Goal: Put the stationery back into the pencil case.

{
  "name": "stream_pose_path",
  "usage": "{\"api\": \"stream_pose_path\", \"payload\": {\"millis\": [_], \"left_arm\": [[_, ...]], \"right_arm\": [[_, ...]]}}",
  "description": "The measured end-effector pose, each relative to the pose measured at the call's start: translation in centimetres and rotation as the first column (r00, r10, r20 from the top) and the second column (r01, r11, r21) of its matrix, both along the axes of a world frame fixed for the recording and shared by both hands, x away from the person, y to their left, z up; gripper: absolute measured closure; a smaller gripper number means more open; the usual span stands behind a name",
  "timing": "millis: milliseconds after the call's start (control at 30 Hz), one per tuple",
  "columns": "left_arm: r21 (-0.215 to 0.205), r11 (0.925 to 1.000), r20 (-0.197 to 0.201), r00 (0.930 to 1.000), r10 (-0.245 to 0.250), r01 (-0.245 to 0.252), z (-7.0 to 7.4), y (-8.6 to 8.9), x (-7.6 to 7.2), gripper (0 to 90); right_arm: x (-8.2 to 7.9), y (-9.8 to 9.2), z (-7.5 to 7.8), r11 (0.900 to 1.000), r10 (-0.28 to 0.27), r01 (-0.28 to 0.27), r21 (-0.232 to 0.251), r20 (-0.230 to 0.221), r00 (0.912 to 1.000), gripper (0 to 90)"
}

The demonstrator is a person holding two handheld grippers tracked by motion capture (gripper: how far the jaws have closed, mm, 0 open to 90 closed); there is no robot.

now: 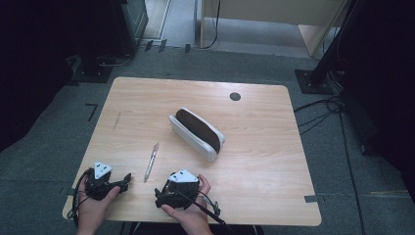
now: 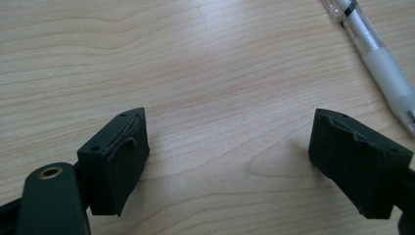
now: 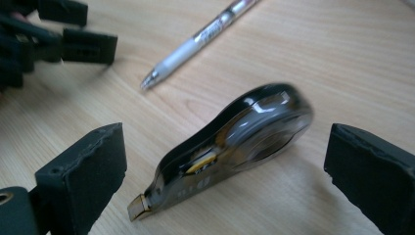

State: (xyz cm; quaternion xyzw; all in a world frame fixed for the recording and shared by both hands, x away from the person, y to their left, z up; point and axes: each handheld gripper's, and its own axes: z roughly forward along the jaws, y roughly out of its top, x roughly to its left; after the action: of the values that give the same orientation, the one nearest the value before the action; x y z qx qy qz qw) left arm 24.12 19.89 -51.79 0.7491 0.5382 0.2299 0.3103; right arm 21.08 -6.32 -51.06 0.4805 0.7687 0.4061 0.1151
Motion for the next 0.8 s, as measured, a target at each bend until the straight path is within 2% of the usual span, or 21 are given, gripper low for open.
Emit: {"api": "stream_pose_path", "payload": {"millis": [67,267,533,800], "left_arm": [[0.000,1.0000,0.000,1.0000,-0.001,0.001,0.0,0.0,0.0,15.2],[-0.001,1.0000,0.000,1.0000,-0.002,0.002,0.0,0.0,0.0,15.2],[-0.001,1.0000,0.000,1.0000,-0.003,0.003,0.0,0.0,0.0,15.2],[-0.001,1.0000,-0.001,1.0000,-0.004,0.004,0.0,0.0,0.0,15.2]], "right_arm": [[-0.1,0.2,-0.3,1.000,-0.002,0.002,-0.028,-0.005,1.0000,3.3],[0.0,-0.2,-0.5,0.997,0.016,-0.016,-0.074,-0.004,0.9999,17.9],[0.4,-2.4,-0.4,0.997,0.013,-0.013,-0.082,0.006,0.9999,40.5],[0.6,-4.5,-0.6,0.994,0.052,-0.047,-0.103,0.045,0.9976,65.3]]}}
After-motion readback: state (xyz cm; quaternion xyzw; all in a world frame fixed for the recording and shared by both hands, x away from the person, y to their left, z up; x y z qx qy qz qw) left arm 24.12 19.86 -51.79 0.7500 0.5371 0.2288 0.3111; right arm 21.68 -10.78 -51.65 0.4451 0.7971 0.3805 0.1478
